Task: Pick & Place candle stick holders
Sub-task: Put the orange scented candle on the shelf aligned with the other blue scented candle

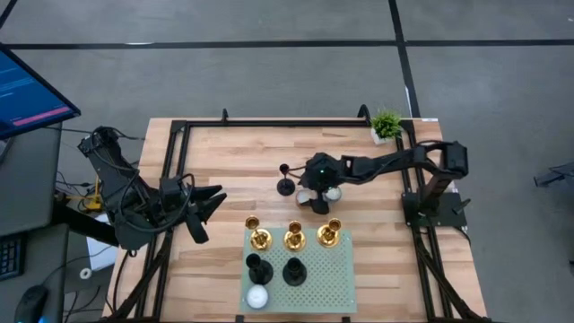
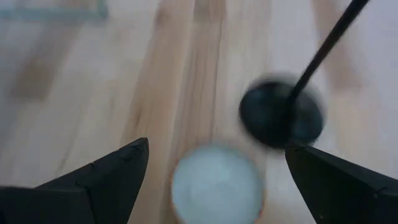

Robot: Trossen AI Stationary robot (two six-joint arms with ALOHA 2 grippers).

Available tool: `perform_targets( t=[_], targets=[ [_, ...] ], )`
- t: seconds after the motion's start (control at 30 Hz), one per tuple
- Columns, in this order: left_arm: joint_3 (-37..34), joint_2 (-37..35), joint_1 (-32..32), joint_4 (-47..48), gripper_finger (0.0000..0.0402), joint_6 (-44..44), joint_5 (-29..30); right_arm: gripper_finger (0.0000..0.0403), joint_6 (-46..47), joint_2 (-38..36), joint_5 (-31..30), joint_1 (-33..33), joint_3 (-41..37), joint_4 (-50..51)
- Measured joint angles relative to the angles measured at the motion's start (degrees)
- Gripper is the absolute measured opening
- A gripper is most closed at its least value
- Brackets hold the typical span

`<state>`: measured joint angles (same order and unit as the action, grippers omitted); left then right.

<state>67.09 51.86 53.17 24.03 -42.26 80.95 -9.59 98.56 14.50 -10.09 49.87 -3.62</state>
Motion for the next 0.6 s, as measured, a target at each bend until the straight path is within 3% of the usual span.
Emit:
perform_targets(
  t=[0.3,0.6],
  targets=[
    [-0.02,0.00,0.00,-0.15,0.0139,0.00,0.00,0.0368,0.04,5.87,0.00,0.22,-0.07,-0.93],
    [-0.02,0.00,0.02,-0.53,0.0139,0.00,0.00,0.0344,0.03,5.31,-1.46,0.33,0.00,-2.53]
  ],
)
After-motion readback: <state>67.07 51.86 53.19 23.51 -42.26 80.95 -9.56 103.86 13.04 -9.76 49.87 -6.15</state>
